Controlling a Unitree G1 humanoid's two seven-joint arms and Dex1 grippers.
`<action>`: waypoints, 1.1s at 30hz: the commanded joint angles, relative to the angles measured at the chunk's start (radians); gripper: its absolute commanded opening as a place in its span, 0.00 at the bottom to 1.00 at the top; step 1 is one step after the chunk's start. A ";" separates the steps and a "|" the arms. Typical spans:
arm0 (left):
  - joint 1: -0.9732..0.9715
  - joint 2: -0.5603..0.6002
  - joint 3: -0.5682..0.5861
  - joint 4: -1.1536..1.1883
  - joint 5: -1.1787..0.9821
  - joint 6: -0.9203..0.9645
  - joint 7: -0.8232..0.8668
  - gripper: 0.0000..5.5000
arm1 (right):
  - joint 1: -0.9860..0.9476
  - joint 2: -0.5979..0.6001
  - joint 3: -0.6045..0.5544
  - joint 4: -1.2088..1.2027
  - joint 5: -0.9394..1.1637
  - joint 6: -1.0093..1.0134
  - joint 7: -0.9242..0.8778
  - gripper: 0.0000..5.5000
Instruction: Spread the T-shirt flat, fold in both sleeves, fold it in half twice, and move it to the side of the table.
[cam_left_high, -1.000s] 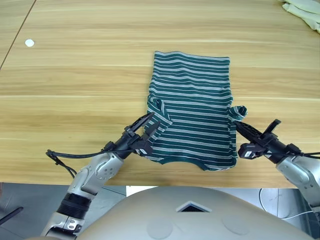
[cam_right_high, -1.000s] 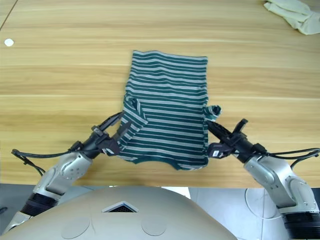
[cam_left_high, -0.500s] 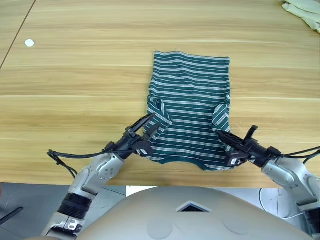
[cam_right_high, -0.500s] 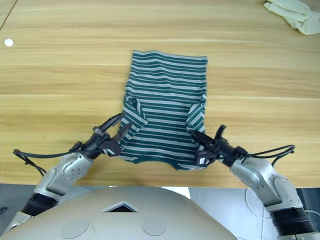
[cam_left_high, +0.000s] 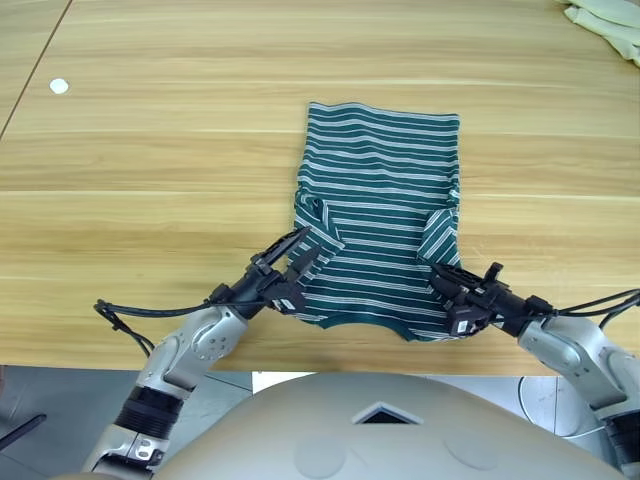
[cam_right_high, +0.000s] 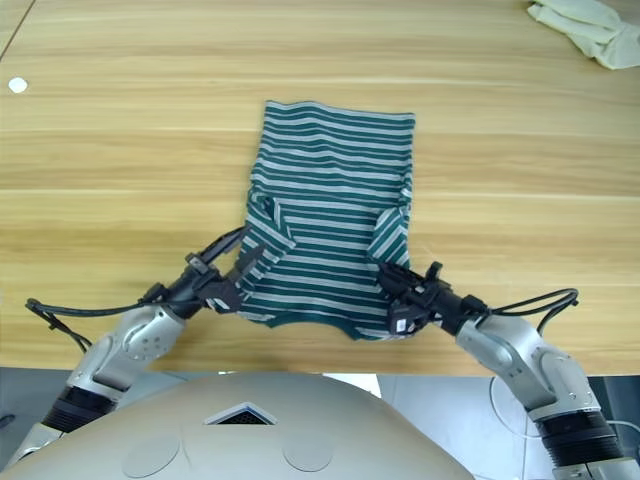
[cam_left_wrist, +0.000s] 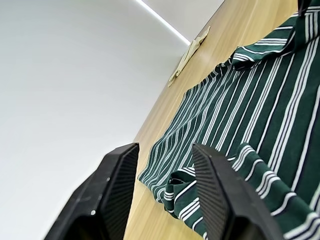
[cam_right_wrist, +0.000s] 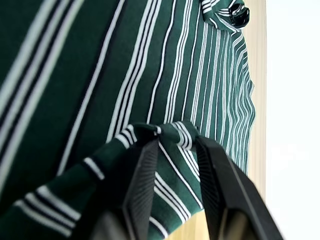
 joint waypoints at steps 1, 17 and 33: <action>-0.010 0.016 0.008 0.002 0.004 -0.002 -0.012 0.36 | 0.002 -0.011 -0.016 -0.026 0.045 -0.003 0.020 0.25; -0.259 0.201 -0.074 0.322 0.023 -0.070 -0.247 0.36 | -0.119 0.072 -0.088 -0.102 0.231 0.054 0.029 0.25; -0.079 0.394 -0.147 0.123 -0.009 -0.092 -0.437 0.36 | -0.160 0.106 -0.134 -0.079 0.166 0.116 -0.005 0.25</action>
